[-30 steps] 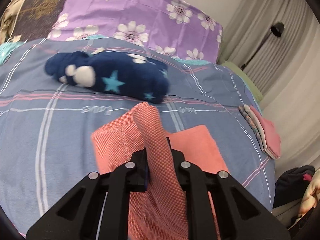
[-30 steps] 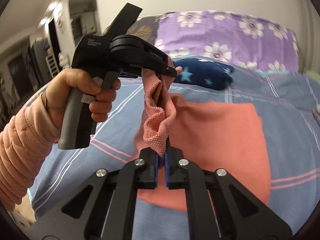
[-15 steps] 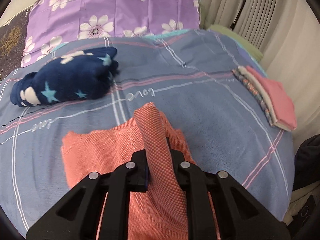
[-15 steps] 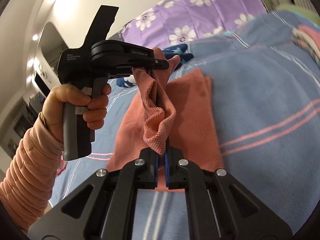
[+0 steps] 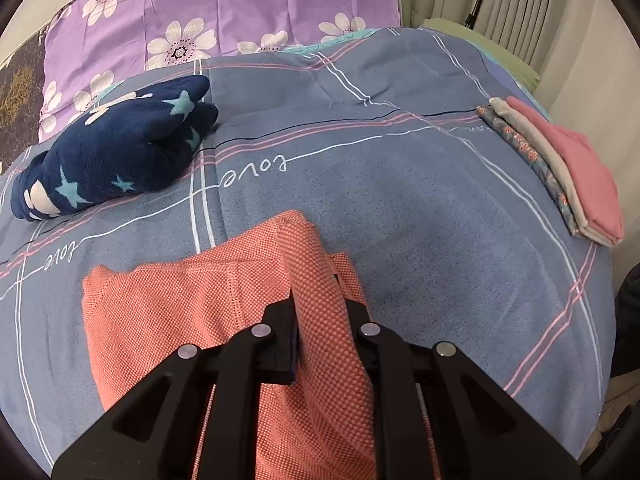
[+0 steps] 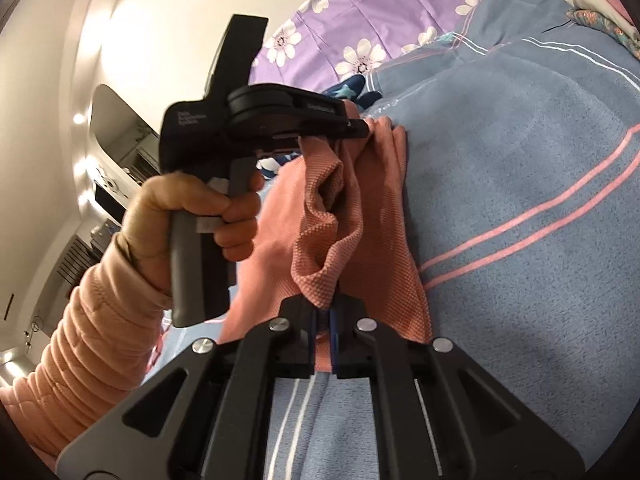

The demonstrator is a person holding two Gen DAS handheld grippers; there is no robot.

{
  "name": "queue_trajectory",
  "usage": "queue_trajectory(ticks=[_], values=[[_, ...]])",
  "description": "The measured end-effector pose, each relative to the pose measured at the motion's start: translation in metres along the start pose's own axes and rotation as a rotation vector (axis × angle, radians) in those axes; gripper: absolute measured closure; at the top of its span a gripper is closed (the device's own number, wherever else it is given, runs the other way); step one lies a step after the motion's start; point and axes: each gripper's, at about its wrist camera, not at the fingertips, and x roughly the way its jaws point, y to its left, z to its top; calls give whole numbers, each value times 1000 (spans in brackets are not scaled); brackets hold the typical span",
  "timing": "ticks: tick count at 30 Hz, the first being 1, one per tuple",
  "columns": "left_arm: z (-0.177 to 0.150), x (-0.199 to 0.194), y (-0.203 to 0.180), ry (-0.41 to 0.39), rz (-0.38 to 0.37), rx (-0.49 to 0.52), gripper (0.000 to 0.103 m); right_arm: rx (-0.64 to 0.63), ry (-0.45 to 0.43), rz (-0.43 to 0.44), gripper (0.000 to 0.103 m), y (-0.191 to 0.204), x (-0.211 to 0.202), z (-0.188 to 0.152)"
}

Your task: Fold small clothes

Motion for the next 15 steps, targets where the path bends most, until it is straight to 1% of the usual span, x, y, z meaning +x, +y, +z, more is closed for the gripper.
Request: queue_trajectory(ticks=[2, 3, 4, 5, 7, 8, 10, 11, 12, 14, 15], values=[[1, 0, 0, -6, -9, -12, 91, -2, -6, -19, 99, 0, -1, 0], [1, 1, 0, -9, -10, -15, 91, 5, -2, -43, 99, -2, 0, 0], [0, 3, 0, -9, -14, -22, 87, 20, 12, -70, 99, -5, 2, -1], [0, 5, -1, -1, -26, -28, 68, 41, 27, -89, 99, -8, 7, 0], [-2, 4, -3, 6, -17, -28, 44, 114, 80, -108, 99, -21, 15, -4], [-4, -2, -5, -15, -14, -14, 44, 139, 95, -101, 98, -26, 17, -5], [-9, -16, -9, -52, -8, 31, 40, 153, 97, -83, 98, -27, 15, -6], [-13, -28, -10, -80, 6, 64, 32, 138, 96, -91, 98, -24, 15, -6], [-21, -42, -11, -119, 22, 102, 29, 129, 96, -97, 98, -23, 16, -6], [-38, -62, -10, -164, 56, 161, 28, 116, 95, -99, 98, -20, 16, -7], [-51, -72, -8, -181, 73, 196, 24, 119, 94, -91, 98, -20, 15, -7]])
